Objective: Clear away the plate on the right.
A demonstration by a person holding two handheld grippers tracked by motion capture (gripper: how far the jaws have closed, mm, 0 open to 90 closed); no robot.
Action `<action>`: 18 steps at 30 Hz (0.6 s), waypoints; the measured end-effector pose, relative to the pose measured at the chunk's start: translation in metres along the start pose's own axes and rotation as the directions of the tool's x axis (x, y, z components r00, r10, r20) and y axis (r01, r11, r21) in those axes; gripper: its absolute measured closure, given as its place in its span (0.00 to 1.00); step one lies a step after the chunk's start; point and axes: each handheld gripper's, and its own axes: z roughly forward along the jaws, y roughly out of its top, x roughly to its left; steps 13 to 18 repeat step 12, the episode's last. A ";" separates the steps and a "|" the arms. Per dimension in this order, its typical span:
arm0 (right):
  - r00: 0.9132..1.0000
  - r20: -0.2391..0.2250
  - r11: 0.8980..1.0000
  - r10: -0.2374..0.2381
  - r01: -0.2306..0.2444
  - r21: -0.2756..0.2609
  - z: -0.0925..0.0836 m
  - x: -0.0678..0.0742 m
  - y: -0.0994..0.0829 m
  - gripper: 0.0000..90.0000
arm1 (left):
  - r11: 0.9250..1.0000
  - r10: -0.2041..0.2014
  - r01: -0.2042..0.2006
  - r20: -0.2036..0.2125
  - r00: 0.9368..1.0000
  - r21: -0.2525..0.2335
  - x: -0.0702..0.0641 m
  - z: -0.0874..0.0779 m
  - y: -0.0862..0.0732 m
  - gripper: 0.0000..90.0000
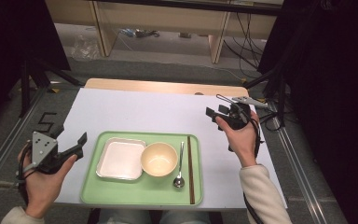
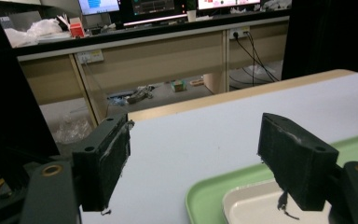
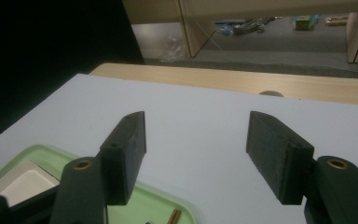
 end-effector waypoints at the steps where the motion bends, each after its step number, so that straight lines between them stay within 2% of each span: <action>1: 1.000 0.000 1.000 -0.002 0.002 0.008 0.000 0.000 0.000 0.43 | 1.000 0.003 -0.003 0.000 1.000 0.007 0.000 -0.001 -0.002 0.28; 2: 1.000 -0.003 1.000 -0.006 0.006 -0.004 0.001 -0.001 0.000 0.43 | 1.000 0.005 -0.005 0.002 1.000 0.012 0.000 -0.002 -0.004 0.28; 4: 1.000 0.010 1.000 -0.023 0.023 0.007 0.000 -0.002 0.000 0.43 | 1.000 0.007 -0.007 0.001 1.000 0.017 0.001 -0.002 -0.006 0.28; 6: 1.000 -0.001 1.000 -0.007 0.007 0.001 0.001 -0.002 -0.001 0.43 | 1.000 0.005 -0.005 -0.002 1.000 0.016 0.002 -0.002 -0.006 0.28; 8: 1.000 0.014 1.000 0.000 0.000 0.012 0.000 -0.002 0.000 0.43 | 1.000 0.006 -0.006 -0.006 1.000 0.017 0.002 -0.002 -0.006 0.28; 9: 1.000 0.010 1.000 -0.014 0.014 -0.003 0.001 -0.004 -0.001 0.43 | 1.000 0.005 -0.005 -0.003 1.000 0.019 0.002 -0.001 -0.006 0.28; 10: 1.000 0.014 1.000 0.019 -0.020 0.011 0.000 -0.002 -0.001 0.43 | 1.000 0.008 -0.008 -0.002 1.000 0.024 0.002 -0.001 -0.007 0.28; 12: 1.000 0.005 1.000 0.001 -0.001 -0.015 0.002 -0.004 -0.002 0.43 | 1.000 0.009 -0.009 -0.006 1.000 0.030 0.002 0.000 -0.008 0.28; 18: 1.000 0.005 1.000 0.001 -0.001 -0.015 0.002 -0.004 -0.002 0.43 | 1.000 0.009 -0.009 -0.006 1.000 0.030 0.002 0.000 -0.008 0.28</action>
